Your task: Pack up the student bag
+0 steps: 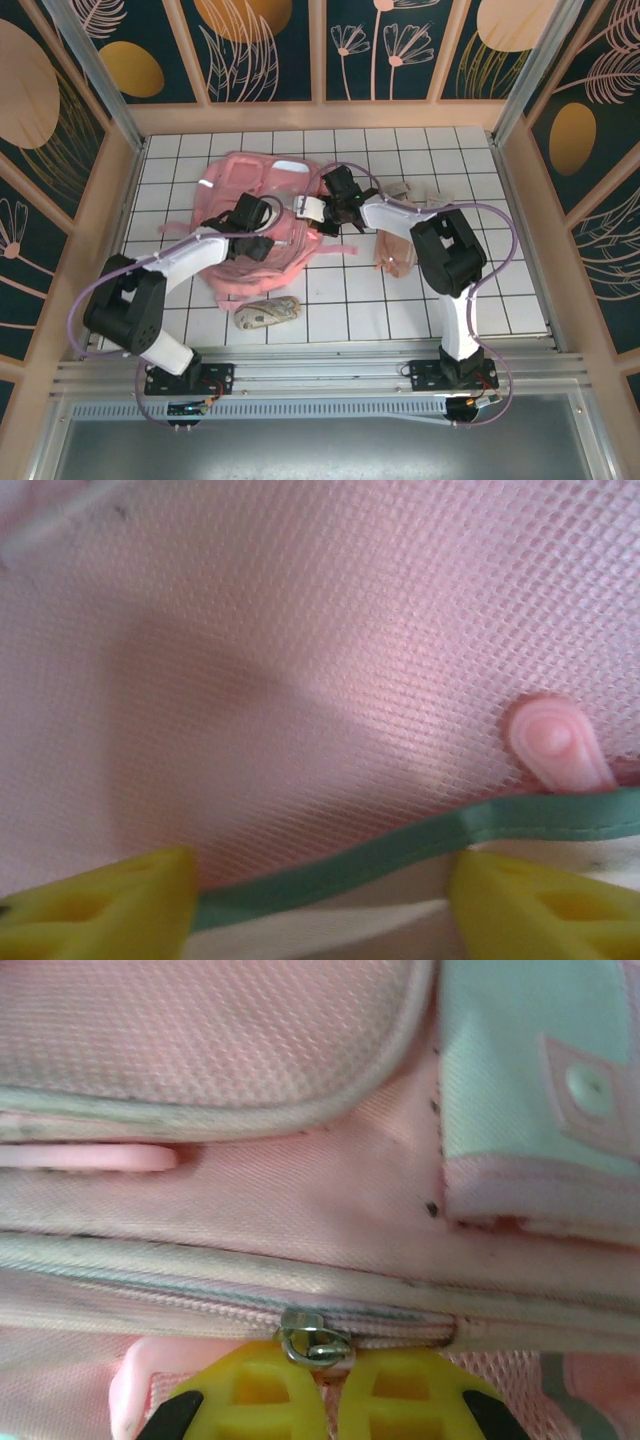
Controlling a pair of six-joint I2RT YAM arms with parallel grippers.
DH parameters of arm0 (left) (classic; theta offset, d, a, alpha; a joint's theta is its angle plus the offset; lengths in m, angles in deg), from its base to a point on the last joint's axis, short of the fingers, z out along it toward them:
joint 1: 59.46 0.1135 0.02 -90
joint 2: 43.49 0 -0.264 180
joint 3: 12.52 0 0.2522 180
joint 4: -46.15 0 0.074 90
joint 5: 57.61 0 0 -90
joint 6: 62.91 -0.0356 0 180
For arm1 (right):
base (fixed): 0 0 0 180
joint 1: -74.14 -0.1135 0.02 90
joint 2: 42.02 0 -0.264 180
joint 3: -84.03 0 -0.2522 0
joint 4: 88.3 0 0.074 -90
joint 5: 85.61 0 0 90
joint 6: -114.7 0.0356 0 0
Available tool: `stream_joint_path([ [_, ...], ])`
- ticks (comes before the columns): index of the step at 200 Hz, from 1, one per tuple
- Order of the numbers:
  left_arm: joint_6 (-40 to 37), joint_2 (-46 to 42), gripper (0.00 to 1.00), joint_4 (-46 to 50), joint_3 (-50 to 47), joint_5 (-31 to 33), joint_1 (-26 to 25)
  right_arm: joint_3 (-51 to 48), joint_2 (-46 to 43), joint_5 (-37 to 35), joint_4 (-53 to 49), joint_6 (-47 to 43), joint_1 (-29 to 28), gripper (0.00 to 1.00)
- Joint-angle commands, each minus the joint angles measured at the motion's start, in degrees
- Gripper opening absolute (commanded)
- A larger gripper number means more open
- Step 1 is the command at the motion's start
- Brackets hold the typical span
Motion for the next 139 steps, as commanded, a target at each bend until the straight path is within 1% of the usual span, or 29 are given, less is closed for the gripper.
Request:
stream_joint_path([
  [1,4.5,6.7,0.58,-5.5,3.6,-3.4,1.2,-2.5,-3.4,1.3,-4.2,8.1,-4.5,0.00],
  [5,4.9,8.2,0.58,-5.9,3.9,-3.5,1.2,-2.8,-3.4,0.9,-4.3,9.4,-4.8,0.00],
  [18,6.0,9.4,0.58,-8.3,4.3,-4.7,1.4,-4.4,-3.9,0.4,-3.3,13.8,-5.8,0.00],
  [32,7.5,11.7,0.57,-8.0,5.8,-7.3,2.4,-7.1,-5.8,-0.9,0.4,19.0,-6.6,0.00],
  [53,7.6,14.4,0.55,-8.1,6.8,-10.0,2.5,-10.1,-8.5,0.9,5.7,27.2,-6.8,0.00],
  [63,7.6,14.5,0.54,-8.7,6.7,-11.8,2.4,-11.3,-9.4,2.0,7.6,29.1,-6.8,0.00],
  [71,8.1,13.3,0.55,-9.5,6.3,-12.5,2.5,-12.1,-9.8,1.0,8.7,29.9,-6.8,0.00],
  [77,8.3,12.0,0.59,-9.7,6.2,-13.0,2.5,-12.3,-9.8,0.2,9.0,29.9,-6.6,0.00],
  [84,8.6,10.3,0.69,-9.6,6.4,-13.1,2.5,-12.0,-9.4,0.2,8.3,29.1,-6.0,0.00],
  [90,8.8,8.7,0.81,-8.8,7.0,-12.5,2.8,-11.5,-9.0,0.4,7.4,28.3,-5.6,0.00],
  [94,8.7,7.7,0.94,-8.2,7.6,-12.3,3.0,-11.2,-8.8,0.5,6.8,27.9,-5.2,0.00],
  [97,8.8,7.4,0.98,-7.9,8.0,-12.3,3.4,-11.1,-8.7,0.5,6.5,27.4,-5.0,0.00],
  [105,9.4,4.5,0.99,-6.9,9.0,-12.0,4.7,-11.2,-8.7,1.0,6.2,26.6,-4.4,0.00],
  [118,11.8,2.9,0.99,-5.5,11.5,-11.7,8.4,-11.6,-9.5,2.9,6.0,25.2,-3.7,0.00],
  [129,14.3,3.2,0.99,-4.8,14.0,-12.4,12.0,-11.9,-9.7,3.6,6.2,24.9,-3.4,0.00],
  [139,16.7,5.1,0.99,-3.9,16.6,-14.4,15.0,-11.4,-9.4,4.5,5.1,24.4,-3.4,0.00],
])
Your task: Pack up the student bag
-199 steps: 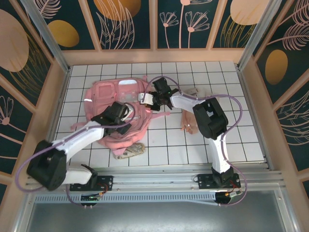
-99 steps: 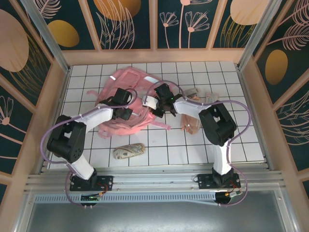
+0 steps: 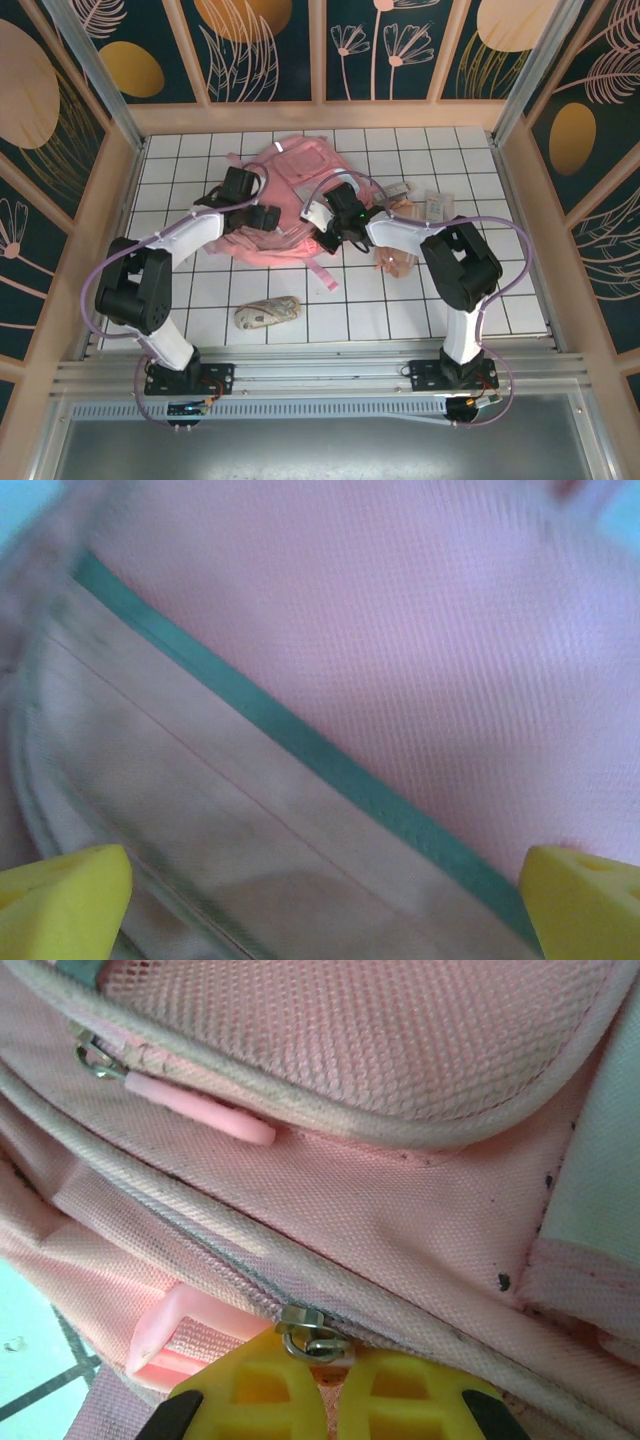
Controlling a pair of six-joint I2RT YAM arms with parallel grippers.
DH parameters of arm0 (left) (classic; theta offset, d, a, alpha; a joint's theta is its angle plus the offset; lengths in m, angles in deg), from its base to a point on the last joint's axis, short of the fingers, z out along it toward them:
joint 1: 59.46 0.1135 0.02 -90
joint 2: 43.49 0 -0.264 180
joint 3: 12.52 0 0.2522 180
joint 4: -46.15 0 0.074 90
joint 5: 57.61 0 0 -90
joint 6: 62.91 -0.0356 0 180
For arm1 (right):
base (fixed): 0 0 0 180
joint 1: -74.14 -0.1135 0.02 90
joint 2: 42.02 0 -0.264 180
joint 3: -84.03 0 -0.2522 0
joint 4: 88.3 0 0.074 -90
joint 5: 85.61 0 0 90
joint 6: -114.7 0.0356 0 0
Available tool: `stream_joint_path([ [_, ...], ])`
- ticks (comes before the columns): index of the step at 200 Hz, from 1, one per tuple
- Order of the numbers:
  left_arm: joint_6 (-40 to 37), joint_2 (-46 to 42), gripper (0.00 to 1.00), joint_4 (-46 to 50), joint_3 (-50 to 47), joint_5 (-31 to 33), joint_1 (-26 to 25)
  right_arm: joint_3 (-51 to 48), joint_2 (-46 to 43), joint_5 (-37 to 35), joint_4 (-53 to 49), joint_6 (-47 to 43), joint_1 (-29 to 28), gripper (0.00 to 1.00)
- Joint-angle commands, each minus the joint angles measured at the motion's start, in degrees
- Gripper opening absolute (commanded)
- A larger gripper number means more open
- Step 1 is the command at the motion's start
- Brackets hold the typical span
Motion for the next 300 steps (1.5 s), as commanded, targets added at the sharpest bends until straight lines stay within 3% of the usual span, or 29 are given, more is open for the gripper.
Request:
stream_joint_path([
  [1,7.1,0.5,0.99,1.2,6.4,-5.4,6.8,0.2,-1.7,7.9,0.5,-1.6,-0.5,0.00],
  [19,10.4,6.6,0.99,6.4,12.5,-7.5,9.8,1.1,-0.8,8.3,-0.8,-1.9,-0.6,0.00],
  [59,16.8,9.5,0.99,11.9,14.7,-10.0,15.5,3.0,0.9,8.1,-2.3,-2.3,-0.6,0.00],
  [107,16.3,19.6,0.96,13.3,14.8,-18.3,15.8,5.8,3.0,7.8,-4.3,-2.8,-0.5,0.00],
  [115,16.5,20.7,0.87,12.8,14.3,-21.5,15.9,6.4,3.4,7.6,-4.6,-2.7,-0.5,0.00],
  [119,16.8,21.1,0.78,12.2,14.0,-23.6,15.9,6.7,3.5,7.3,-4.6,-2.7,-0.4,0.00],
  [129,18.3,21.6,0.43,10.4,13.1,-28.6,16.1,7.4,3.7,6.5,-4.9,-2.1,-0.2,0.00],
  [131,18.7,21.7,0.30,10.1,12.9,-29.5,16.2,7.5,3.8,6.4,-5.0,-2.0,-0.2,0.00],
  [135,19.7,21.7,0.14,9.2,12.7,-31.5,16.3,8.0,3.9,6.3,-5.4,-1.7,-0.1,0.00],
  [141,21.9,21.7,0.00,7.4,12.4,-34.7,16.6,8.9,4.1,6.4,-6.5,-1.4,-0.1,0.00],
  [157,29.6,19.5,0.00,-0.6,10.0,-41.3,17.1,11.5,3.9,6.5,-10.8,0.2,-0.6,0.00],
  [194,41.0,11.5,0.00,-9.6,9.3,-37.7,17.5,21.1,4.7,10.6,-30.0,3.3,-3.3,0.00],
  [220,52.4,7.6,0.00,-20.8,5.2,-39.4,17.4,25.9,6.5,12.0,-36.5,11.1,-7.6,0.00],
  [256,55.8,3.9,0.00,-24.8,3.6,-39.3,17.4,37.6,11.7,11.6,-43.9,17.6,-12.1,0.00],
  [300,58.3,2.5,0.00,-26.7,5.6,-42.1,18.1,31.9,3.4,13.8,-42.6,16.4,-5.4,0.00],
])
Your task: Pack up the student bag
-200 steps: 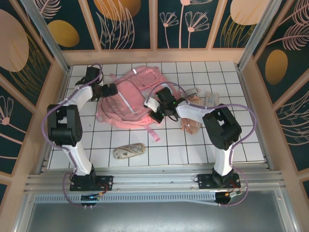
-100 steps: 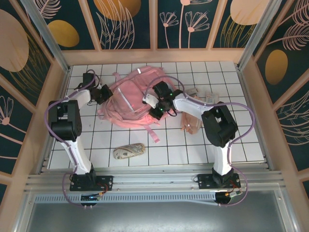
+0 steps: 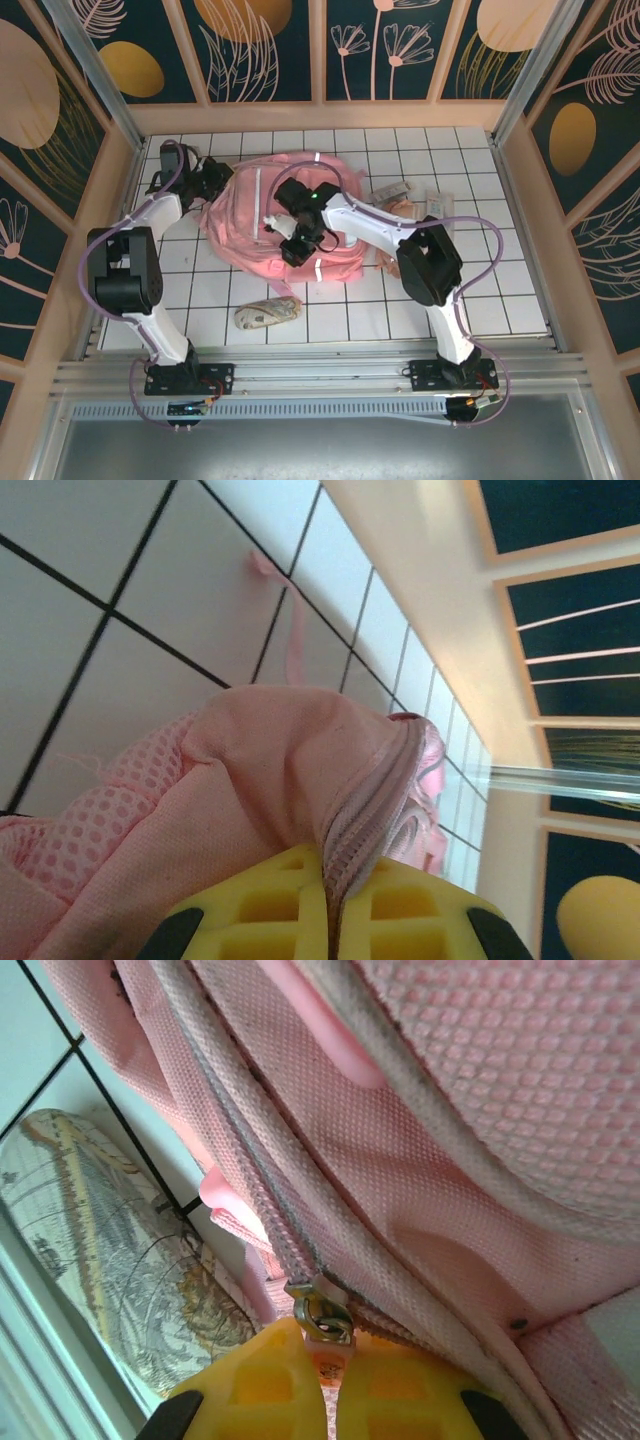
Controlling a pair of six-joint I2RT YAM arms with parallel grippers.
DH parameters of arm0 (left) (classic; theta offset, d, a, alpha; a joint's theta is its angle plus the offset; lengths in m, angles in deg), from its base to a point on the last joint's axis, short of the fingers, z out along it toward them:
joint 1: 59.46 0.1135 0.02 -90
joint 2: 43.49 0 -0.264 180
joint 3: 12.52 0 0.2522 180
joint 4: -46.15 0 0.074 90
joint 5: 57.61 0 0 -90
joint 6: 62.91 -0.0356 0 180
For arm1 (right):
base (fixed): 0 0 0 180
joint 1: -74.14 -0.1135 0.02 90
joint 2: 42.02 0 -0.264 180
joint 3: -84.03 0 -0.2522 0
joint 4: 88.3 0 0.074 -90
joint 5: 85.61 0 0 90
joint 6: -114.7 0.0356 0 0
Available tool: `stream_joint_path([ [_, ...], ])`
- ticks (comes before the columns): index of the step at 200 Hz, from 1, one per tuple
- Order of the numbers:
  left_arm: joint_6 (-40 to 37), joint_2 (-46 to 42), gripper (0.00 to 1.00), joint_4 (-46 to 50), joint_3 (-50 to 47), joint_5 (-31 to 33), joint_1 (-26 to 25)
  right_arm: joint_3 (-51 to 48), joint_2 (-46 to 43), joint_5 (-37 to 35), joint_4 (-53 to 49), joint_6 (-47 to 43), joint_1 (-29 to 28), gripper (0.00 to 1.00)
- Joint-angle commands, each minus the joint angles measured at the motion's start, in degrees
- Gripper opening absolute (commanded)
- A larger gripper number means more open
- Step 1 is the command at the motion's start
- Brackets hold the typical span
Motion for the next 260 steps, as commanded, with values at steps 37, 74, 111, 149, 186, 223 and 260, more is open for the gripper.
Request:
stream_joint_path([
  [37,6.5,-5.8,0.00,-6.9,2.9,-8.3,-1.5,-13.6,-11.9,11.1,10.2,0.1,6.4,0.24],
  [74,9.5,-8.0,0.00,-9.3,-1.3,-9.9,-2.0,-29.2,-14.8,12.7,29.4,3.2,6.8,0.42],
  [111,9.3,-10.0,0.00,-8.7,-4.0,-9.8,-3.5,-38.4,-19.6,14.9,42.5,8.6,7.9,0.47],
  [149,6.8,-10.3,0.00,-5.0,-2.8,-9.6,-3.6,-42.1,-19.1,22.3,50.5,12.9,9.9,0.49],
  [186,5.9,-10.0,0.00,-3.7,-2.7,-9.5,-3.7,-44.8,-15.8,26.8,55.7,17.2,10.4,0.46],
  [223,5.2,-10.6,0.00,-2.5,-3.0,-9.2,-3.7,-48.0,-14.5,27.7,66.0,27.1,10.6,0.36],
  [260,4.8,-11.0,0.00,-2.1,-3.5,-9.1,-3.7,-49.2,-14.1,26.1,68.3,32.0,10.5,0.30],
])
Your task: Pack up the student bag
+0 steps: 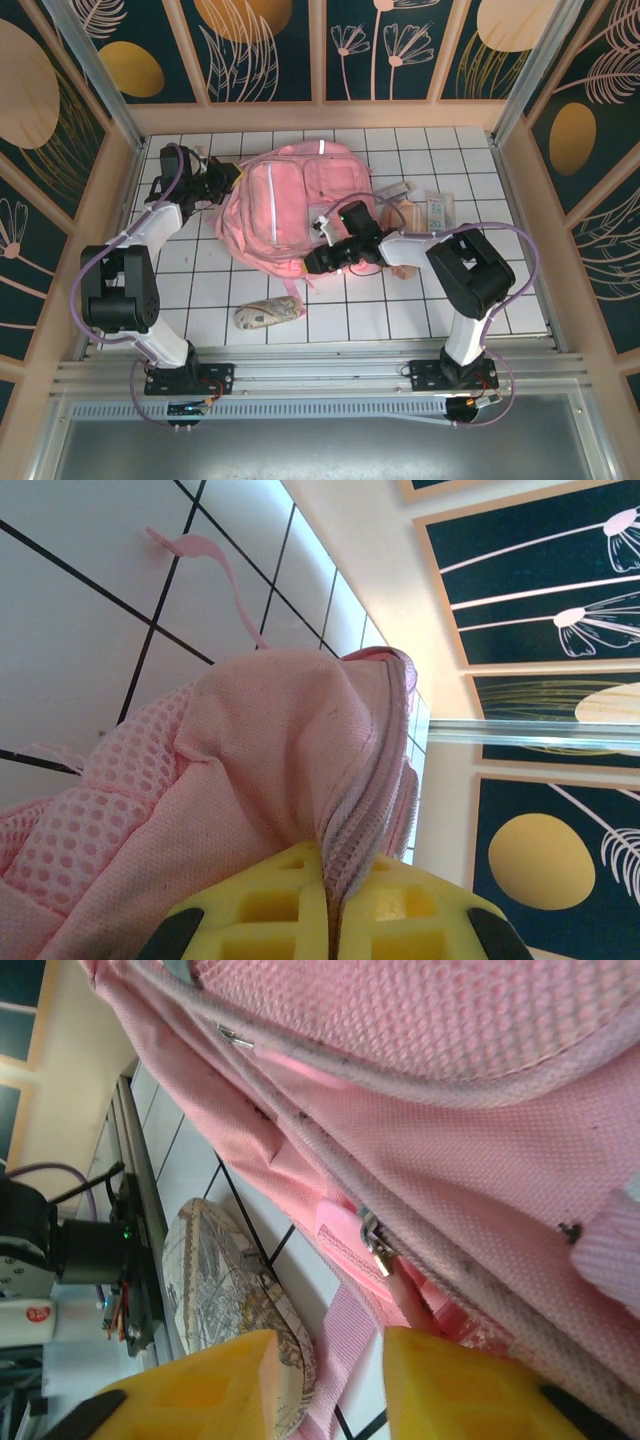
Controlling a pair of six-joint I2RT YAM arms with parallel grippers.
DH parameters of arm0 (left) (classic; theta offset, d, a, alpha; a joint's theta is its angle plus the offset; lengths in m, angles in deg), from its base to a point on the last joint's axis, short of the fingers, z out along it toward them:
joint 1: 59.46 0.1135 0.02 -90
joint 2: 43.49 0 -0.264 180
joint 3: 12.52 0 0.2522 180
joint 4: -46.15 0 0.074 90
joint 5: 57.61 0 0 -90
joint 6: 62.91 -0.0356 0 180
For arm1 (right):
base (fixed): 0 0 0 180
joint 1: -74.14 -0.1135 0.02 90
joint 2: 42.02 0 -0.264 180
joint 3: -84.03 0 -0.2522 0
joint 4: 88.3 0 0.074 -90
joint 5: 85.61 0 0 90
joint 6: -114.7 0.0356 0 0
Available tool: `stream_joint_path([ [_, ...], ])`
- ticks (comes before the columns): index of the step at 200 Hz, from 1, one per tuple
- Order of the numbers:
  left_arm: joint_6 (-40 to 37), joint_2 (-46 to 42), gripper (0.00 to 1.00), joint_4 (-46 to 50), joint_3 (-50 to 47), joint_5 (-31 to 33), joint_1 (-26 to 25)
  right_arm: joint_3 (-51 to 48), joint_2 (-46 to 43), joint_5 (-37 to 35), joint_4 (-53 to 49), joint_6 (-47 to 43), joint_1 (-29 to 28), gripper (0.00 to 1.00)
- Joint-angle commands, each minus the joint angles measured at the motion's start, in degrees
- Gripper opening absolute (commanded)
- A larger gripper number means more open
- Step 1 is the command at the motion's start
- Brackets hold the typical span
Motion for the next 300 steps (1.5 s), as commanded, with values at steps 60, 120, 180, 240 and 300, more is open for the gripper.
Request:
stream_joint_path([
  [60,-0.4,-3.5,0.00,1.0,2.2,-4.5,-1.4,6.0,-1.3,-12.4,-17.4,0.7,1.0,0.66],
  [120,-1.9,-2.5,0.00,2.8,3.5,-4.3,-1.4,10.3,-3.9,-19.9,-29.6,-2.9,-0.4,0.64],
  [180,-1.7,-2.4,0.00,2.5,3.0,-4.3,-1.4,11.5,-1.3,-21.6,-30.1,-5.3,-0.4,0.62],
  [240,-1.5,-3.0,0.00,2.5,1.9,-4.4,-1.4,12.3,2.0,-19.3,-25.8,-5.2,-2.3,0.35],
  [300,-1.4,-5.3,0.00,3.1,0.3,-2.2,-1.4,11.8,-4.0,-25.4,-29.0,-5.1,-2.9,0.00],
])
